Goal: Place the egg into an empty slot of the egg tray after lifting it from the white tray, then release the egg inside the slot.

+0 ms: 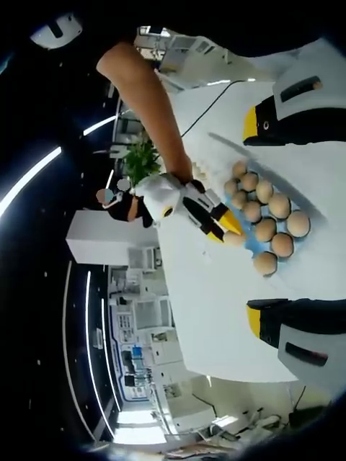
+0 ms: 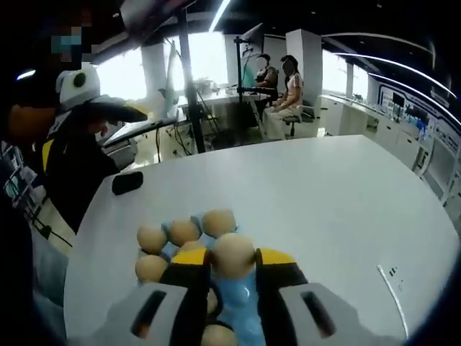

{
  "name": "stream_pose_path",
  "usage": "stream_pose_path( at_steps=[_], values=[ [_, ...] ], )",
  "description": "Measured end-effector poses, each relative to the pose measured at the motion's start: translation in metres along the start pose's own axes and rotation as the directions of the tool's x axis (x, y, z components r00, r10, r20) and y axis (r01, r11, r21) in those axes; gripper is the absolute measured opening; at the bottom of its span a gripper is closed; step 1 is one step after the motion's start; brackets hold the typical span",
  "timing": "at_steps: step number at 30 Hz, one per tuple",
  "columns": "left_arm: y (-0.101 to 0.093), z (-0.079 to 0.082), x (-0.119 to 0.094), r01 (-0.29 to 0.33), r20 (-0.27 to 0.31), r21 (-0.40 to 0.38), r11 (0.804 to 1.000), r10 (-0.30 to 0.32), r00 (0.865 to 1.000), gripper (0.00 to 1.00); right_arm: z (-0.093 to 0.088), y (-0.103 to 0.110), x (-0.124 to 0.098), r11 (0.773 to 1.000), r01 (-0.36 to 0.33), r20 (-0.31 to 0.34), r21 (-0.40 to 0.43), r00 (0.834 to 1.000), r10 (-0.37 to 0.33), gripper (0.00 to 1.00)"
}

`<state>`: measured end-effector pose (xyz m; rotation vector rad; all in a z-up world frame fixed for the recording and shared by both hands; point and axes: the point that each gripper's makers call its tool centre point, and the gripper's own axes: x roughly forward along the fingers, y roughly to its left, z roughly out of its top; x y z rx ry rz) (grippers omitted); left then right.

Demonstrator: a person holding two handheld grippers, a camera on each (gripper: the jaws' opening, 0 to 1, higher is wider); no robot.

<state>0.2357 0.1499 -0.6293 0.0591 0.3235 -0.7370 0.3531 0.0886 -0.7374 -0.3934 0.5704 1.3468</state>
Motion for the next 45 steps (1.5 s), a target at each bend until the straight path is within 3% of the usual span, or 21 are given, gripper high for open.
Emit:
stream_pose_path(
  at_steps=[11,29,35,45],
  values=[
    [0.003,-0.005,-0.014,-0.032,-0.004,-0.009,0.999,0.032,0.999,0.9,-0.005,-0.004,0.015,1.0,0.0,-0.015,0.027,1.0,0.001,0.26],
    [0.006,-0.01,-0.014,-0.033,-0.013,-0.015,0.999,0.033,0.999,0.9,-0.02,0.005,0.029,1.0,-0.022,-0.072,0.007,0.997,0.022,0.26],
    [0.006,-0.011,-0.012,-0.03,-0.018,-0.014,0.999,0.03,0.999,0.9,-0.023,0.003,0.027,1.0,-0.024,-0.076,0.012,0.997,0.025,0.26],
    [0.005,-0.01,-0.009,-0.017,-0.023,-0.009,1.0,0.017,1.0,0.9,-0.023,0.0,0.0,1.0,-0.006,-0.046,0.021,0.999,0.007,0.27]
  ],
)
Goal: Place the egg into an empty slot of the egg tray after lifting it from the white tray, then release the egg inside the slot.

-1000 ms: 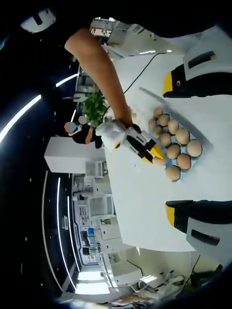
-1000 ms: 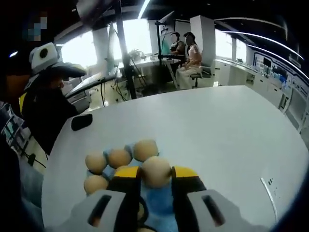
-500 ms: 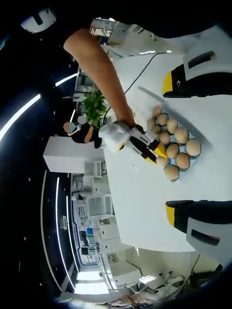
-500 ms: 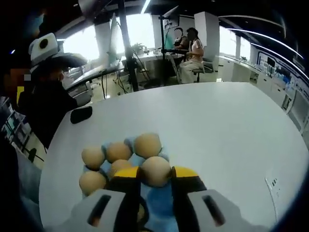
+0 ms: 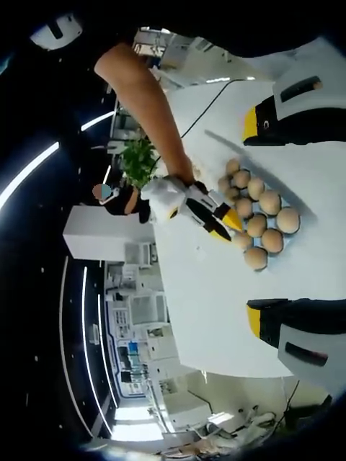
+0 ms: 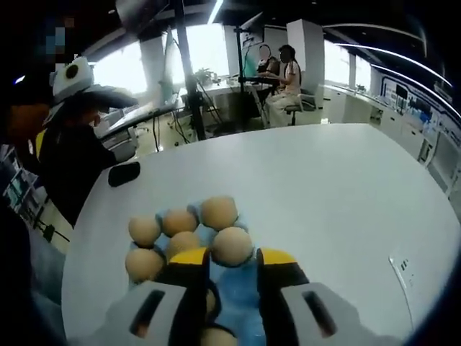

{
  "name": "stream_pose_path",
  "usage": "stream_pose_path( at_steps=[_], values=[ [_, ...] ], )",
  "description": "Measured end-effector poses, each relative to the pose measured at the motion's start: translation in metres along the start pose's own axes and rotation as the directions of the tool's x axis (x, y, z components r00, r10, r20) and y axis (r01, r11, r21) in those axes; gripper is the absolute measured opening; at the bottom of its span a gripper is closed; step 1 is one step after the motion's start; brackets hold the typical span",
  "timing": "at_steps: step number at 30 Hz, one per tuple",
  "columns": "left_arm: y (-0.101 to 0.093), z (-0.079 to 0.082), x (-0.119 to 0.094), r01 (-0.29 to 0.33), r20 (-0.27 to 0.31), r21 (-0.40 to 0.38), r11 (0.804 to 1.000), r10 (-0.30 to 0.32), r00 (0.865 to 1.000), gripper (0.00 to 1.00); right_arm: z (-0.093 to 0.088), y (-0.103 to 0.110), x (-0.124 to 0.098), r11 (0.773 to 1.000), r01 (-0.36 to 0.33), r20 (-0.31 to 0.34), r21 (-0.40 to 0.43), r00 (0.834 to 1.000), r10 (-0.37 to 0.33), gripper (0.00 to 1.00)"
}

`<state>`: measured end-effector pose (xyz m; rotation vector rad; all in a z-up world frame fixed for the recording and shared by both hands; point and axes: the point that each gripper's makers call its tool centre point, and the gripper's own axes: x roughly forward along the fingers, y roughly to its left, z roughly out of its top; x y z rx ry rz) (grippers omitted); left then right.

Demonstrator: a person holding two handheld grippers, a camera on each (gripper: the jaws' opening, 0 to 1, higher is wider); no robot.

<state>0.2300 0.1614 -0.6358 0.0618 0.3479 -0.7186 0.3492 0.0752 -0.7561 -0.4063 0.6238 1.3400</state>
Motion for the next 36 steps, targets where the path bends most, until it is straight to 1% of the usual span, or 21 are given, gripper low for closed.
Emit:
stream_pose_path(
  at_steps=[8,12,19,25,31,36],
  values=[
    [-0.004,0.001,0.005,0.017,-0.001,0.009,1.0,-0.017,1.0,0.9,-0.012,-0.015,-0.028,0.999,0.044,0.013,0.026,0.999,-0.044,0.28],
    [-0.006,0.001,0.007,0.027,-0.004,0.012,1.0,-0.027,1.0,0.9,-0.025,-0.024,-0.048,0.996,0.076,0.01,0.047,0.997,-0.077,0.28],
    [-0.009,0.003,0.013,0.042,-0.002,0.016,0.999,-0.042,0.999,0.9,-0.05,-0.037,-0.079,0.991,0.113,-0.008,0.073,0.994,-0.113,0.3],
    [-0.01,0.005,0.019,0.052,-0.003,0.022,0.998,-0.052,0.999,0.9,-0.063,-0.046,-0.099,0.985,0.149,-0.016,0.087,0.989,-0.148,0.3],
    [-0.013,0.009,0.028,0.066,-0.004,0.026,0.997,-0.066,0.998,0.9,-0.081,-0.055,-0.122,0.977,0.184,-0.026,0.106,0.983,-0.182,0.3],
    [-0.015,0.011,0.033,0.075,-0.003,0.03,0.997,-0.075,0.997,0.9,-0.098,-0.063,-0.144,0.966,0.22,-0.036,0.135,0.976,-0.217,0.31]
  ],
)
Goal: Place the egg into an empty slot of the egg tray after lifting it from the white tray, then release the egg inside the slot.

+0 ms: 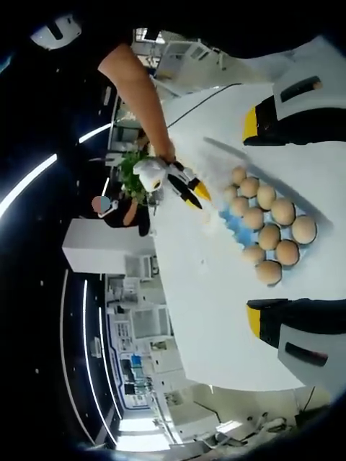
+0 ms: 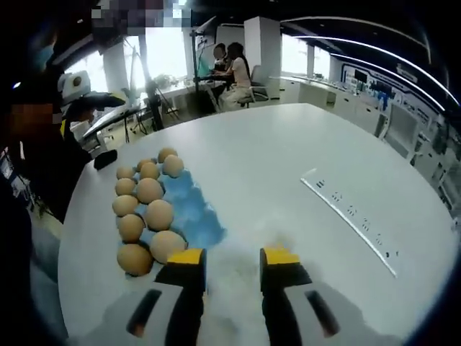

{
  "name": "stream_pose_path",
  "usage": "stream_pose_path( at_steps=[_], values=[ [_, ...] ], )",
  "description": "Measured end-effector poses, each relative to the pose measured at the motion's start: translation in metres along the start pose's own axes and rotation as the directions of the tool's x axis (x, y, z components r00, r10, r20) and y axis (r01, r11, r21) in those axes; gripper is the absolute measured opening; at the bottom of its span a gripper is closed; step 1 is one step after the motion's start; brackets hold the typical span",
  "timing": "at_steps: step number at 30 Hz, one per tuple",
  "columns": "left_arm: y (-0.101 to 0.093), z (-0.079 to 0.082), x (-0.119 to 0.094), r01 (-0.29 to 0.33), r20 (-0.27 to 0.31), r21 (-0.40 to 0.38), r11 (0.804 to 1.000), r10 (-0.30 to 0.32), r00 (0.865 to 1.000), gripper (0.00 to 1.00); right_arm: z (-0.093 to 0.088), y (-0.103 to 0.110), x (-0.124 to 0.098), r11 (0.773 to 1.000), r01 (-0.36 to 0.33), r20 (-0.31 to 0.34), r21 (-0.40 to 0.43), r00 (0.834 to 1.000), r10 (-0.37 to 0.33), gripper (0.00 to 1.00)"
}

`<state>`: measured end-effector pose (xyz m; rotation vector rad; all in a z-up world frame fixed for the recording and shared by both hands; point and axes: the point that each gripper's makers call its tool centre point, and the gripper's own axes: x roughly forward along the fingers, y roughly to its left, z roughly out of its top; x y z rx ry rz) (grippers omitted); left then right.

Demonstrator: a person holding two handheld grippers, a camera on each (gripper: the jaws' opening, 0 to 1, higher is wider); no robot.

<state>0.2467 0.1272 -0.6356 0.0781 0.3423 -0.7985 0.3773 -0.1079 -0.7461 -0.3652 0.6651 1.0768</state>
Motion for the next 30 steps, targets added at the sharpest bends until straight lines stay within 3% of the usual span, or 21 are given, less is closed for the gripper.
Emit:
stream_pose_path(
  at_steps=[7,18,30],
  values=[
    [-0.001,0.002,0.006,0.008,0.0,0.005,1.0,-0.008,1.0,0.9,-0.024,-0.022,-0.025,0.998,0.05,-0.014,0.029,0.999,-0.05,0.32],
    [-0.008,0.006,0.017,0.023,0.001,0.013,1.0,-0.023,1.0,0.9,-0.048,-0.035,-0.056,0.993,0.108,-0.03,0.056,0.994,-0.106,0.32],
    [-0.013,0.007,0.019,0.022,-0.003,0.016,1.0,-0.022,1.0,0.9,-0.071,-0.036,-0.06,0.991,0.119,-0.073,0.064,0.991,-0.114,0.32]
  ],
)
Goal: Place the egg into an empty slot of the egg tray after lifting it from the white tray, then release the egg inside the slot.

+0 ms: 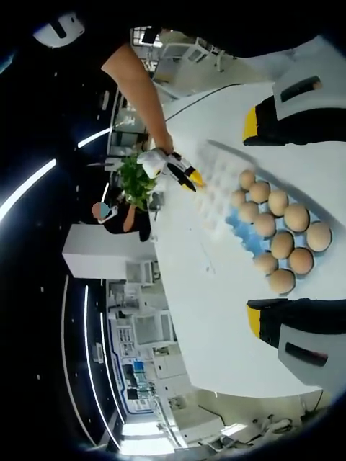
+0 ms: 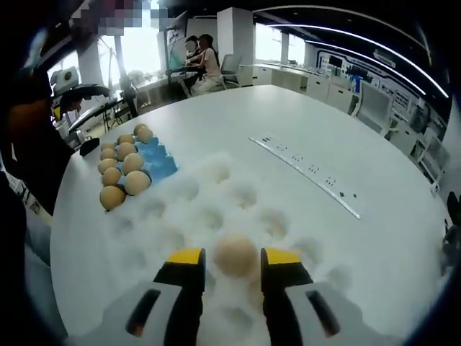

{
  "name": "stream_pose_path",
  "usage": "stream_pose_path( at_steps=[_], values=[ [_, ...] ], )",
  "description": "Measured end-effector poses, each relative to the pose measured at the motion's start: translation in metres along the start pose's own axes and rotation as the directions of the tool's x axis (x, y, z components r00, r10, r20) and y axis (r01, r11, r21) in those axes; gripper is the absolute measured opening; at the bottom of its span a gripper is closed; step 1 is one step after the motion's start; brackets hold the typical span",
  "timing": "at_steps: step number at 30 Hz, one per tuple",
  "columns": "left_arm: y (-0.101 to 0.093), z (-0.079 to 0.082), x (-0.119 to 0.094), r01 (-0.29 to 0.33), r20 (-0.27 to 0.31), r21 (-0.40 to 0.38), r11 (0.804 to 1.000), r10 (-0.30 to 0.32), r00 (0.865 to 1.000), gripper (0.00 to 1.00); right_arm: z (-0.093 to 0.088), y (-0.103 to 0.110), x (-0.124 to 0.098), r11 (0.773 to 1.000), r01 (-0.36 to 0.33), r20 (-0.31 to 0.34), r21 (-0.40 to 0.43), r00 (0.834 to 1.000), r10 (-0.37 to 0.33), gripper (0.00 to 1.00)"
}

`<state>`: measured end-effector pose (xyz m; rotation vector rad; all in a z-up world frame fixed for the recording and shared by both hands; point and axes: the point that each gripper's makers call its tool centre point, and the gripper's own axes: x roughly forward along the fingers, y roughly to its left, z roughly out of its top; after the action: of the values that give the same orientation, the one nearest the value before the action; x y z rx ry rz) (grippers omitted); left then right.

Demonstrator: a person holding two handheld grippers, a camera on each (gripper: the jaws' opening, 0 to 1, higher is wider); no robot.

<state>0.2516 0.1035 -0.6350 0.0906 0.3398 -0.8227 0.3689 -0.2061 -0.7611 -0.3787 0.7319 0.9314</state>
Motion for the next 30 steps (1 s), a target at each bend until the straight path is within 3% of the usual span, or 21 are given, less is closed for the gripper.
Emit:
stream_pose_path(
  at_steps=[14,30],
  values=[
    [0.0,-0.004,-0.006,-0.017,-0.016,-0.006,1.0,0.017,1.0,0.9,-0.006,-0.006,0.013,0.999,-0.02,-0.037,-0.025,0.999,0.02,0.29],
    [0.001,-0.009,-0.011,-0.031,-0.028,-0.014,0.999,0.031,0.999,0.9,-0.004,-0.007,0.015,0.998,-0.028,-0.031,-0.048,0.999,0.026,0.26]
  ],
)
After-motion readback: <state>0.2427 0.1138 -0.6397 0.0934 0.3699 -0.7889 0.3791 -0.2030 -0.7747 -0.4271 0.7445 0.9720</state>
